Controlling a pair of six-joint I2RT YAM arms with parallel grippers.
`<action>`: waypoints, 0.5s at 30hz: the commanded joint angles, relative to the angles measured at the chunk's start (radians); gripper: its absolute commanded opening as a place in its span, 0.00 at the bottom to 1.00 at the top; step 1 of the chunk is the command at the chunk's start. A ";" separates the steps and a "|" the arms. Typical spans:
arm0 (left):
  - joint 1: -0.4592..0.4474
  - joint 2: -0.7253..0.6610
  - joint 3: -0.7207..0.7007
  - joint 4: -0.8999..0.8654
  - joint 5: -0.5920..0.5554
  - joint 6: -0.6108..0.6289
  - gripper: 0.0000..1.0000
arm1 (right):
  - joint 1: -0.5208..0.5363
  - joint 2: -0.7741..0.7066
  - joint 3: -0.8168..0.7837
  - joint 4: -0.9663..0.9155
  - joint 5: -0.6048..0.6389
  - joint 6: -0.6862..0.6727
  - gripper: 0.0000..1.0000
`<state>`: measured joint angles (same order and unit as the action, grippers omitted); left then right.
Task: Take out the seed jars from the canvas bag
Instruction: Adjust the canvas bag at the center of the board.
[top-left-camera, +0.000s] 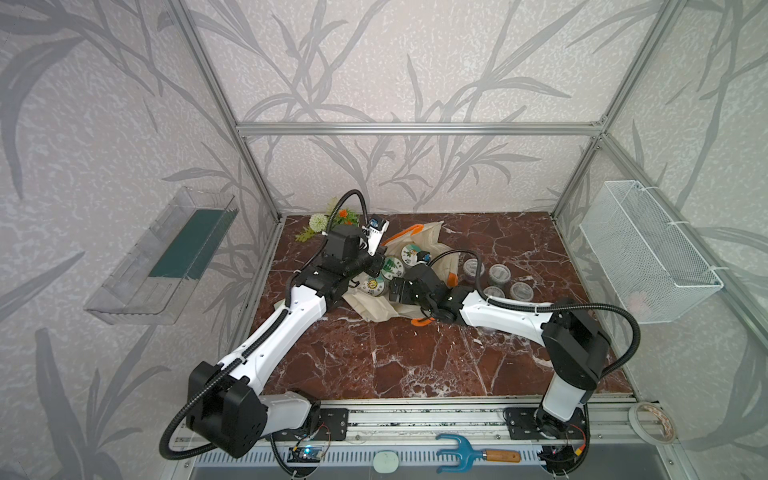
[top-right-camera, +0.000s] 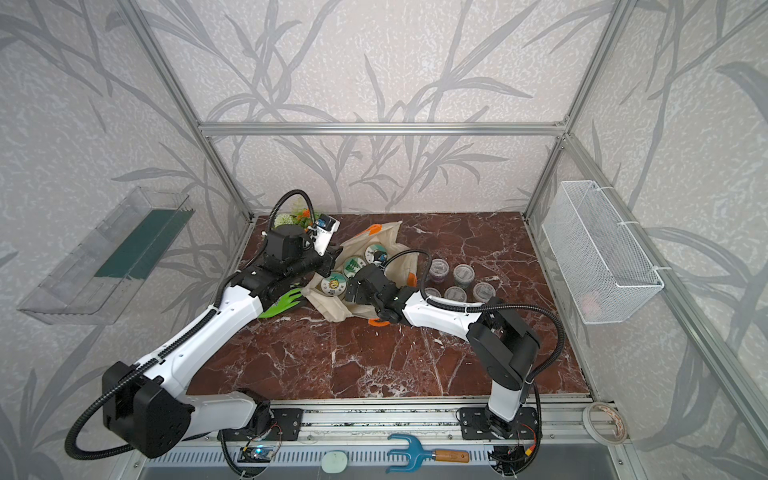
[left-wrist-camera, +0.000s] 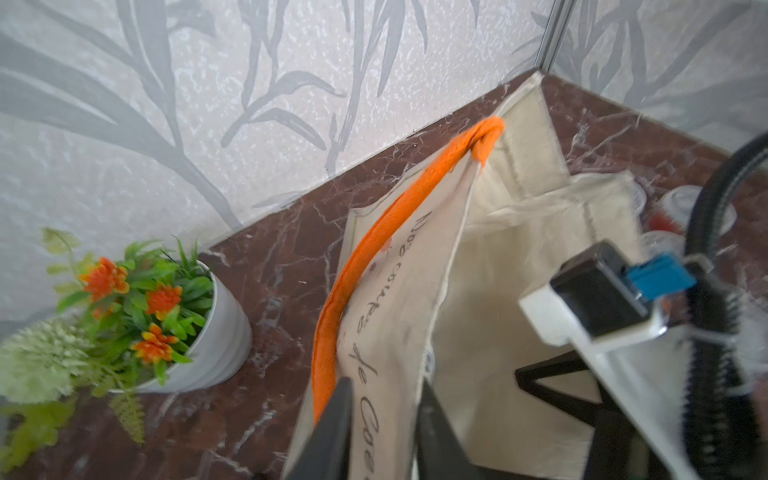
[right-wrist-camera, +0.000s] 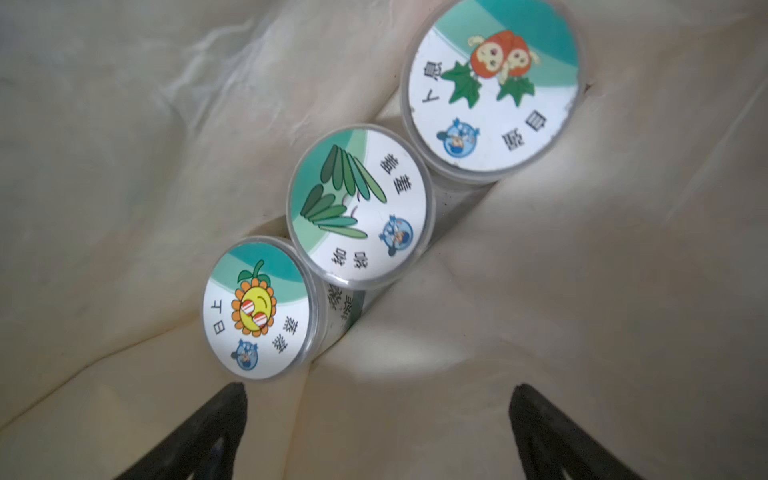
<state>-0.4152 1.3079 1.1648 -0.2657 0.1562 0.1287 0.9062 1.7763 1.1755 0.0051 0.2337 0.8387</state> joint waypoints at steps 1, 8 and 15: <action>0.000 0.041 0.099 -0.176 -0.022 -0.027 0.46 | 0.013 0.021 -0.004 0.028 0.005 0.015 0.99; 0.000 0.095 0.187 -0.281 -0.168 -0.017 0.87 | 0.016 0.038 -0.015 0.050 0.015 0.024 0.99; 0.000 0.229 0.353 -0.390 -0.332 0.003 0.92 | 0.016 0.070 -0.003 0.060 0.000 0.034 0.98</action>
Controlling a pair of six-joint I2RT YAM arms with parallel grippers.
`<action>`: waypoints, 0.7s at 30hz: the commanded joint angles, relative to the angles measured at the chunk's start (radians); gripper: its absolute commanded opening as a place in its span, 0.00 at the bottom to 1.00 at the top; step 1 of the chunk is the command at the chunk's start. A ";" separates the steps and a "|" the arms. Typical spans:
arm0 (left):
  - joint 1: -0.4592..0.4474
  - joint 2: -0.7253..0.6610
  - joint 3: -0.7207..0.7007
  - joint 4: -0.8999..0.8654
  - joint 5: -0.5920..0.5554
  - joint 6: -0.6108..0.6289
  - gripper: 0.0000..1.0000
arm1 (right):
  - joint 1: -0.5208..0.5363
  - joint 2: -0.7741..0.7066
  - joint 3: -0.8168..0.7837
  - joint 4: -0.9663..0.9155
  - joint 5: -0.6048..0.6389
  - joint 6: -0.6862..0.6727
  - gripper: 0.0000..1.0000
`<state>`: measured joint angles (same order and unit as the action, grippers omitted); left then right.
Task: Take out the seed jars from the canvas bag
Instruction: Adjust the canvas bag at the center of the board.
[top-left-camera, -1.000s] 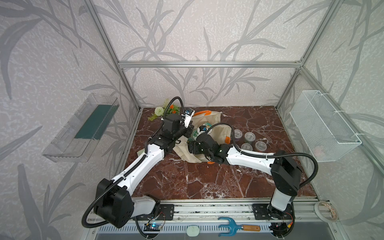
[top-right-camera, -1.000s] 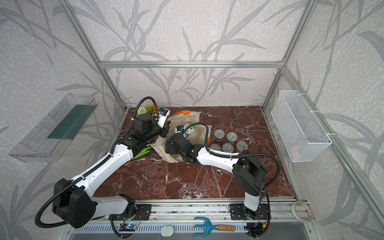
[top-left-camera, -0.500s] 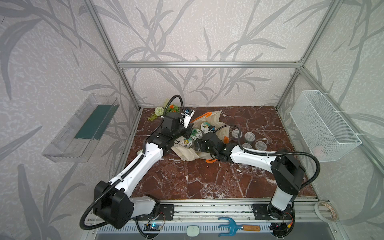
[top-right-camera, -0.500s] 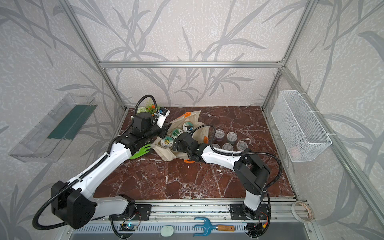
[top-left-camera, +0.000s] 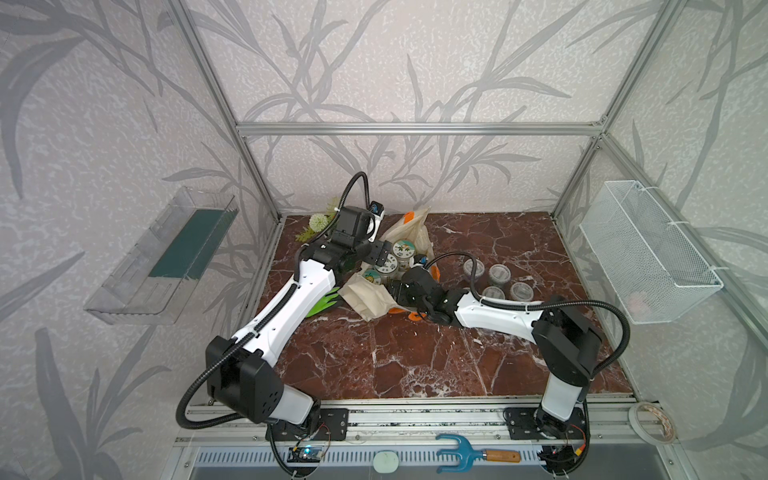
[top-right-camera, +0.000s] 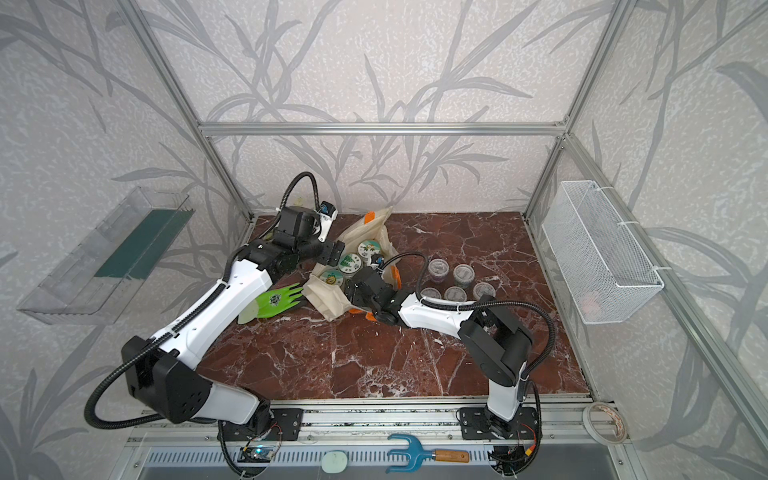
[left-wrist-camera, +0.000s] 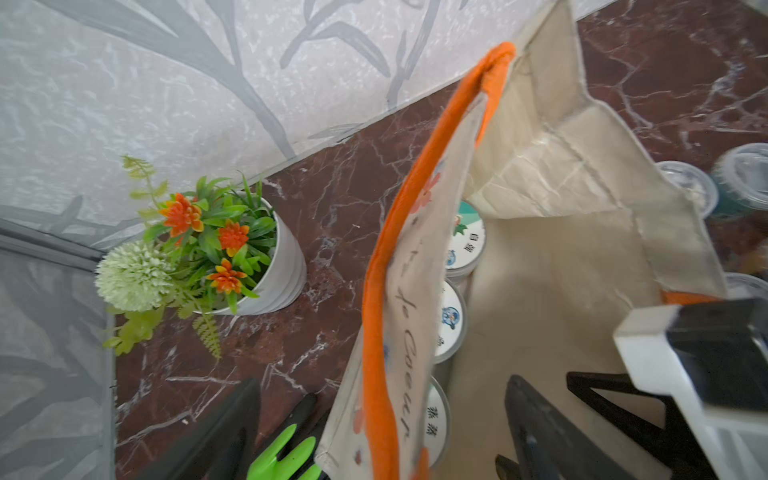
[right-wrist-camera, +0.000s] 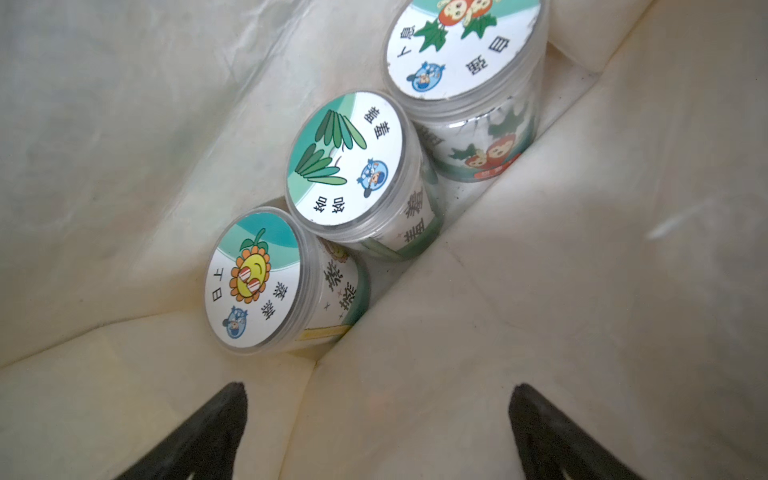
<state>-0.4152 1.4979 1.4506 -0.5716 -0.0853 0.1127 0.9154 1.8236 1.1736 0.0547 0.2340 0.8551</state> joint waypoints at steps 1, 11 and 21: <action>0.001 0.062 0.093 -0.098 -0.083 0.023 0.92 | 0.007 0.023 -0.002 0.012 -0.001 0.016 0.99; 0.002 0.309 0.371 -0.333 -0.035 0.030 0.87 | 0.001 0.006 -0.021 0.022 0.005 0.023 0.99; 0.012 0.374 0.429 -0.361 0.036 0.002 0.08 | -0.030 -0.035 -0.045 0.022 0.010 0.027 0.99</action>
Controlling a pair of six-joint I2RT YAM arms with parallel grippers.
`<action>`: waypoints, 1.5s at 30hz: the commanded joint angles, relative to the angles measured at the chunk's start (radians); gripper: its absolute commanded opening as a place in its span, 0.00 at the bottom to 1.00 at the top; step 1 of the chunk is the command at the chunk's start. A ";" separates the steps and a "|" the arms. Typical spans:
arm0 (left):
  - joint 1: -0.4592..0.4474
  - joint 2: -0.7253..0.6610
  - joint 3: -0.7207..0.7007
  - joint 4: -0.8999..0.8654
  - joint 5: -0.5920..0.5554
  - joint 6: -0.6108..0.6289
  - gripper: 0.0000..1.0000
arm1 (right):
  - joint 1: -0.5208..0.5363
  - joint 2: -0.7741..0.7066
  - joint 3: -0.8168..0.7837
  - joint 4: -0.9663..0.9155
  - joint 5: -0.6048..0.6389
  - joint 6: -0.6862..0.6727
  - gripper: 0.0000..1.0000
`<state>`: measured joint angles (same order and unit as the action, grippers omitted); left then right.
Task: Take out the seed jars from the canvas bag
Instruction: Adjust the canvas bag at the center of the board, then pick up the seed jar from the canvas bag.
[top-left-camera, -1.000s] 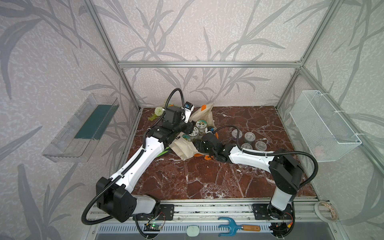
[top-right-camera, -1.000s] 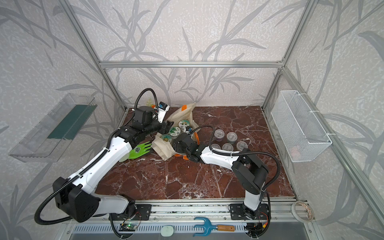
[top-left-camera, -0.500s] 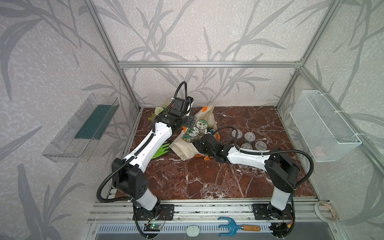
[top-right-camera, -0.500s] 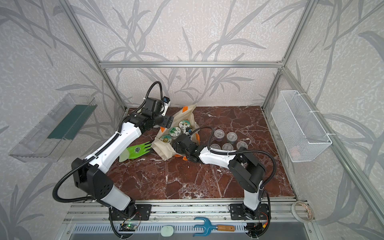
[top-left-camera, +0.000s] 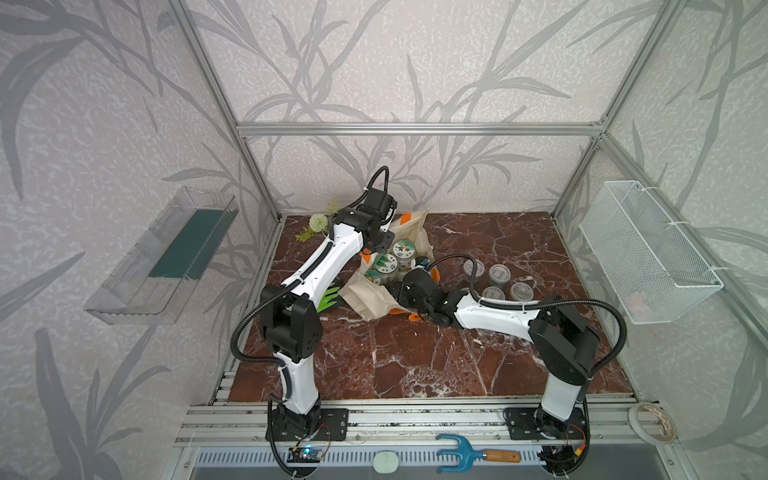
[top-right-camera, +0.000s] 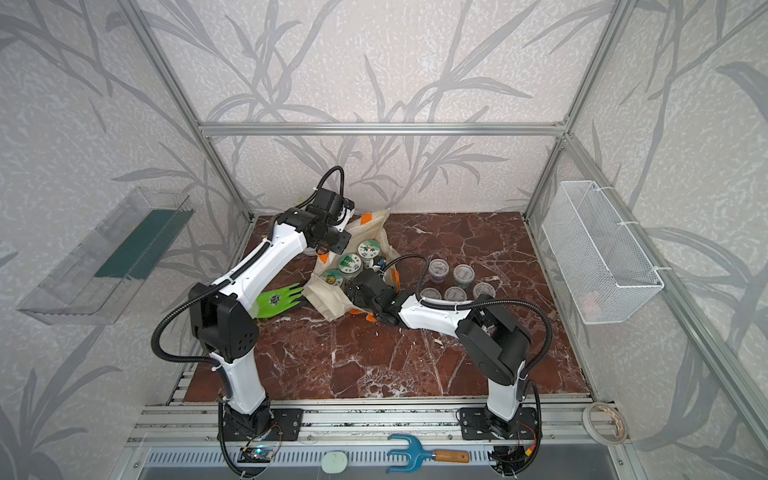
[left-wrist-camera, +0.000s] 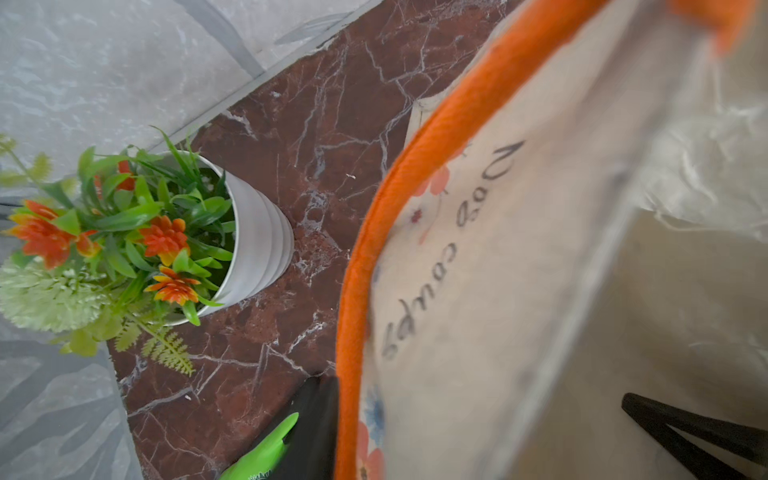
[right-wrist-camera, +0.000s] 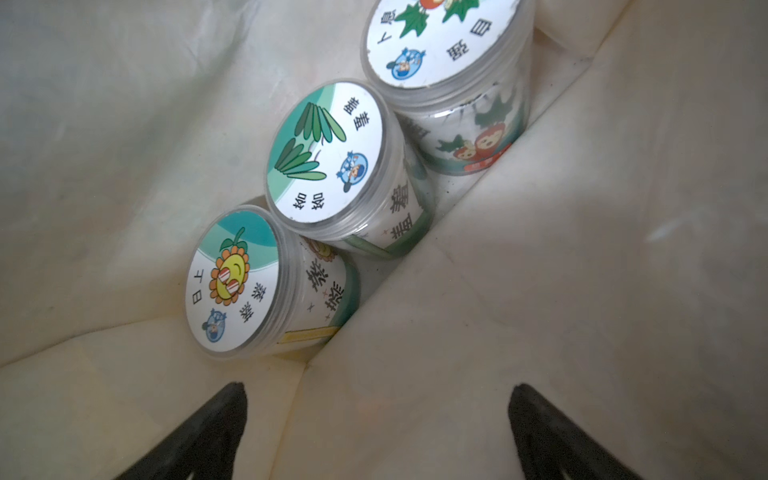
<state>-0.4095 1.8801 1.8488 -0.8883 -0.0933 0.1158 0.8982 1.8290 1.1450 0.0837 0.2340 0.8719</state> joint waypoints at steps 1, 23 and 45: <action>0.006 -0.015 0.025 -0.030 0.056 -0.001 0.00 | -0.019 -0.045 -0.017 -0.007 0.011 0.012 0.98; -0.078 -0.306 -0.348 0.371 0.073 0.137 0.00 | -0.071 0.044 0.173 -0.158 0.063 0.129 0.99; -0.130 -0.371 -0.432 0.443 0.066 0.108 0.00 | -0.079 0.121 0.228 -0.207 0.015 0.276 0.99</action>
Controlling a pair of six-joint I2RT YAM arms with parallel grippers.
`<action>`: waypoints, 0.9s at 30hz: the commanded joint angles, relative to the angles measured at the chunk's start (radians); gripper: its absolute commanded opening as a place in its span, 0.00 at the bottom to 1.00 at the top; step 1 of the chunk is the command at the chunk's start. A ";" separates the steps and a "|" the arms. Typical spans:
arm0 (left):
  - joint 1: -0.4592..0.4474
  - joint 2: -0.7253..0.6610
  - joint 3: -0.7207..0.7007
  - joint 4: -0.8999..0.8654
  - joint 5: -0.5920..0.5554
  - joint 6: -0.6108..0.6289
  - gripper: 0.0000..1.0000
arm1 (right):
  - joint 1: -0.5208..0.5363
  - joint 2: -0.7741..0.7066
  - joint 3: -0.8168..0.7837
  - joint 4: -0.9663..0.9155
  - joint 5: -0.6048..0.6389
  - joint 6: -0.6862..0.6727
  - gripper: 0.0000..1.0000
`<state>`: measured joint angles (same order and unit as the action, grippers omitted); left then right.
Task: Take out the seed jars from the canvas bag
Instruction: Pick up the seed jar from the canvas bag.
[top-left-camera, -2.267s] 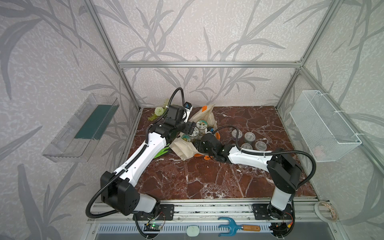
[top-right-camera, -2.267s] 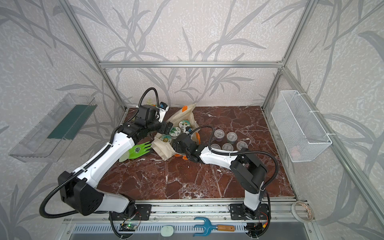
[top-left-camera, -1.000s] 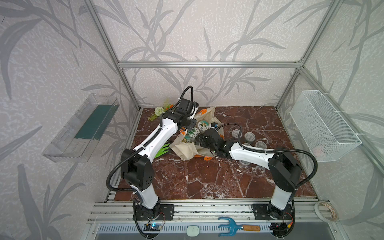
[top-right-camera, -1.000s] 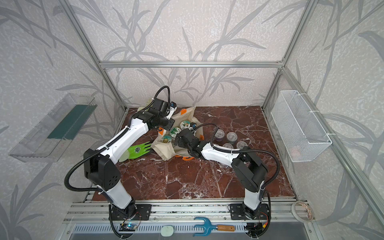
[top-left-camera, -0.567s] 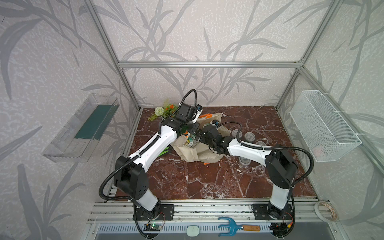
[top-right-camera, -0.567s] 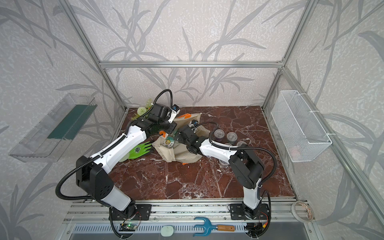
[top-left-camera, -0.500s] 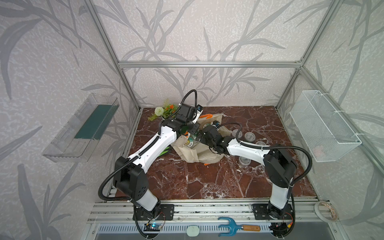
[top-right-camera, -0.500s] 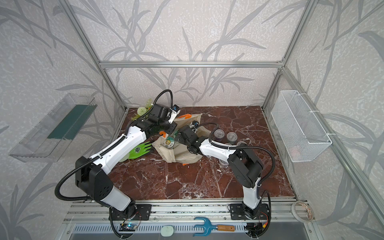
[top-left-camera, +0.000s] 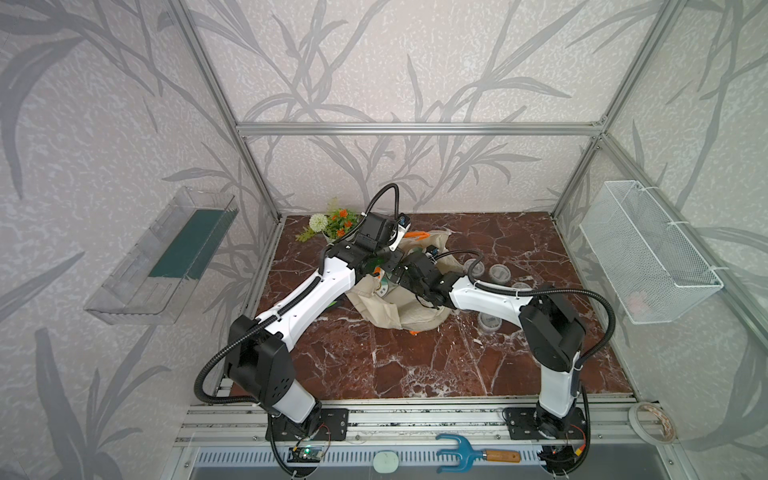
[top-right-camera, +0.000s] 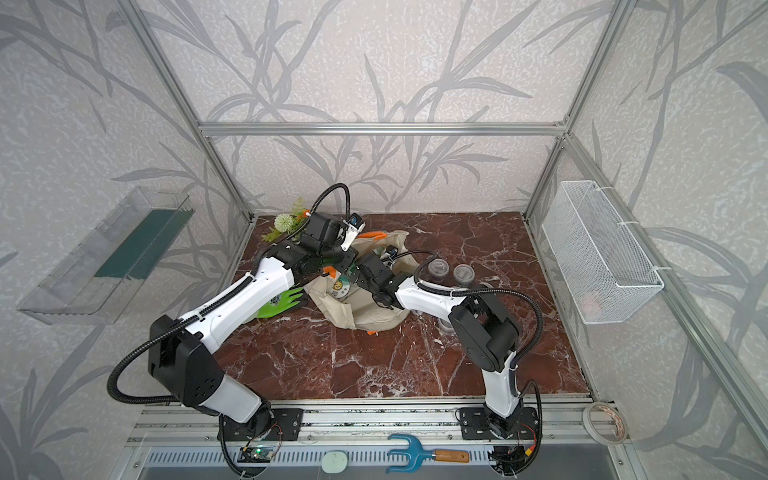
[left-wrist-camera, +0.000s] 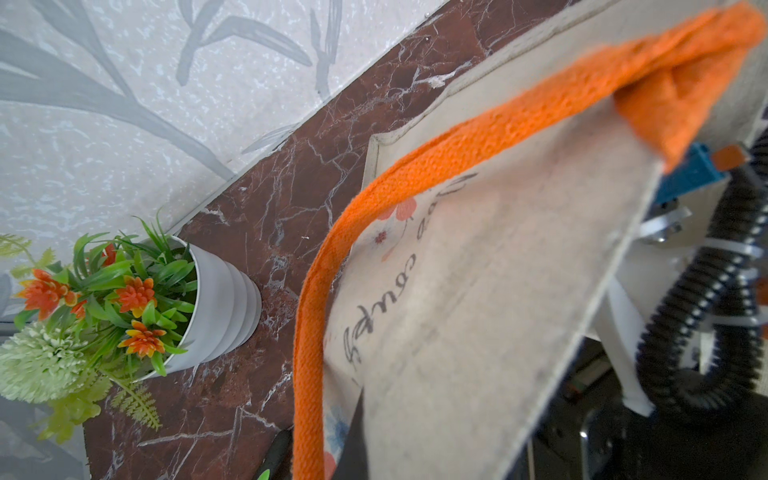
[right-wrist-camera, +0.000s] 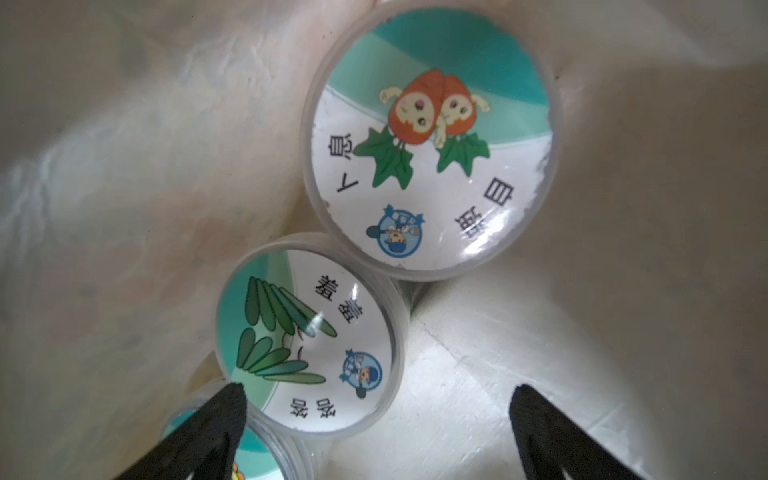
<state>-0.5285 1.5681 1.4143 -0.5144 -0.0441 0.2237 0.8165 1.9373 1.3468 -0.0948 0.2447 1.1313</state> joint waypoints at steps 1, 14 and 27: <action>-0.012 -0.059 0.001 0.071 0.019 -0.001 0.00 | 0.006 0.014 0.031 -0.034 0.011 0.017 0.99; -0.012 -0.121 -0.055 0.108 0.044 -0.009 0.00 | 0.015 -0.021 -0.005 0.077 0.004 0.005 0.99; -0.013 -0.162 -0.096 0.122 0.070 -0.023 0.00 | 0.022 0.067 0.073 0.043 -0.019 0.031 0.99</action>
<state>-0.5293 1.4677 1.3174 -0.4740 -0.0231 0.2028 0.8307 1.9724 1.3708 -0.0444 0.2264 1.1625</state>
